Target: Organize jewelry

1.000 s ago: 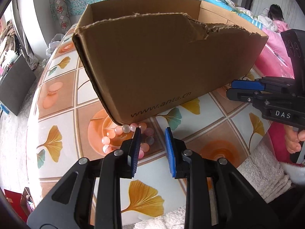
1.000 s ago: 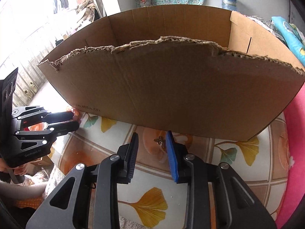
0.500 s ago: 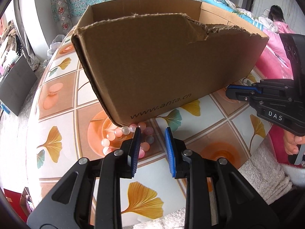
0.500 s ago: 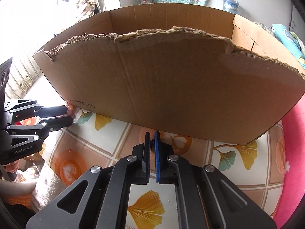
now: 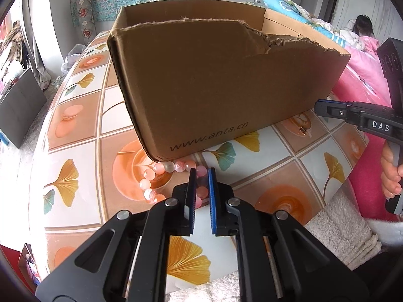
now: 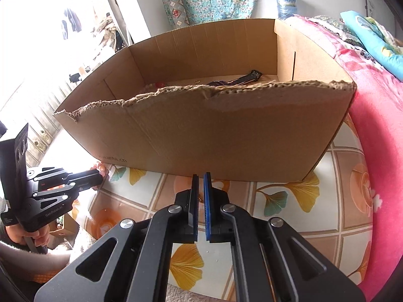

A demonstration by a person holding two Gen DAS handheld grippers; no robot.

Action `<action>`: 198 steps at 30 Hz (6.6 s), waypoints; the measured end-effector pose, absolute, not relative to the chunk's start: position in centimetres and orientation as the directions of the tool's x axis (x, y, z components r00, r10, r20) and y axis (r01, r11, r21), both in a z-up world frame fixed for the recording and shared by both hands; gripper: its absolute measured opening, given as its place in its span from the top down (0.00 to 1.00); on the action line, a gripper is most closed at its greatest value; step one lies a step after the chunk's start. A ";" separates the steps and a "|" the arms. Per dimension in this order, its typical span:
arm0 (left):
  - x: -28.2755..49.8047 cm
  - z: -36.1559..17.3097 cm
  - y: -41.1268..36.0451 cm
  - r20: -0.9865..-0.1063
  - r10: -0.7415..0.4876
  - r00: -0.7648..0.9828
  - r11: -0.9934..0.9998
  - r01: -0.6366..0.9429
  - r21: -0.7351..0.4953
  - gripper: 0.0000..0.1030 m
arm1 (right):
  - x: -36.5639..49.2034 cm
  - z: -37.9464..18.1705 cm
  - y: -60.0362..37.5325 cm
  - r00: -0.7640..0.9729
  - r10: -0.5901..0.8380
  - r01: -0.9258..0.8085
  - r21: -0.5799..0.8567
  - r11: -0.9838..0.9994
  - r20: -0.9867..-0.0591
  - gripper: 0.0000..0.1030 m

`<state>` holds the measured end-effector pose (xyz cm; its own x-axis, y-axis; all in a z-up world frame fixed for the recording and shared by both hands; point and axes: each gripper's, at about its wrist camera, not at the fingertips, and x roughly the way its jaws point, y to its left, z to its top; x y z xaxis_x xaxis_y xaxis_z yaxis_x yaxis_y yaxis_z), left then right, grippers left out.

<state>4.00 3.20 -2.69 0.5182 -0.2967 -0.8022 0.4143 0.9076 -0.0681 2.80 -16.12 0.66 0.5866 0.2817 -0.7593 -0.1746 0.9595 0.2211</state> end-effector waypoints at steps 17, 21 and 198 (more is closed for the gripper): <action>2.6 -1.9 3.7 -0.790 -0.398 0.466 0.870 0.465 -0.164 0.85 | 3.0 -0.3 -15.3 0.530 0.316 -0.215 0.235 0.948 -0.787 0.73; 2.7 -1.9 3.6 -0.802 -0.372 0.467 0.875 0.465 -0.135 0.74 | 2.8 -0.5 -15.8 0.526 0.311 -0.213 0.232 0.949 -0.791 0.72; -2.1 6.2 3.4 -0.802 -0.029 0.597 0.998 0.062 0.011 0.09 | -4.7 7.4 -12.1 0.574 0.057 0.029 0.089 0.996 -0.817 0.06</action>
<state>-2.11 3.41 6.18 0.5967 -0.0285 -0.8019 0.0622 0.9980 0.0108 -4.69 -12.15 7.44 0.5742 0.0566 -0.8168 0.0291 0.9956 0.0894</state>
